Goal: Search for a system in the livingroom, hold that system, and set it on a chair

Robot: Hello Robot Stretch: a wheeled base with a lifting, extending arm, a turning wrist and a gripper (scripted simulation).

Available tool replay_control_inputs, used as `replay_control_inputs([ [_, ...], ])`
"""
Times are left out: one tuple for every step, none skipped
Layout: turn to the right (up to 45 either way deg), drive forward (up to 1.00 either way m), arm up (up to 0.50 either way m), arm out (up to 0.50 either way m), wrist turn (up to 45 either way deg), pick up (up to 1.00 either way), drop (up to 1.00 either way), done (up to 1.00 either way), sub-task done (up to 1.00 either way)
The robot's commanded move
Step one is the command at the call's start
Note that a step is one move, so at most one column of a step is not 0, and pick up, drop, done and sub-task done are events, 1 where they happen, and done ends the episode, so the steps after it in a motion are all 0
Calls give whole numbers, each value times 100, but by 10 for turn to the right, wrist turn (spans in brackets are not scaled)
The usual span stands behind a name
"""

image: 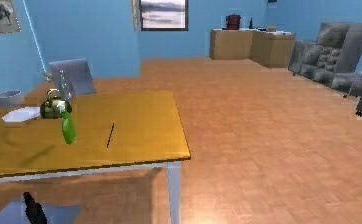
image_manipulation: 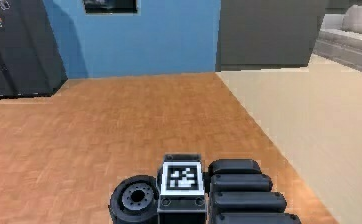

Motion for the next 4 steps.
replay_control_inputs([
  [60, 0, 0, 0, 0, 0, 0, 0, 0],
  [0, 10, 0, 0, 0, 0, 0, 0, 0],
  [180, 0, 0, 0, 0, 0, 0, 0, 0],
  [-150, 0, 0, 0, 0, 0, 0, 0, 0],
])
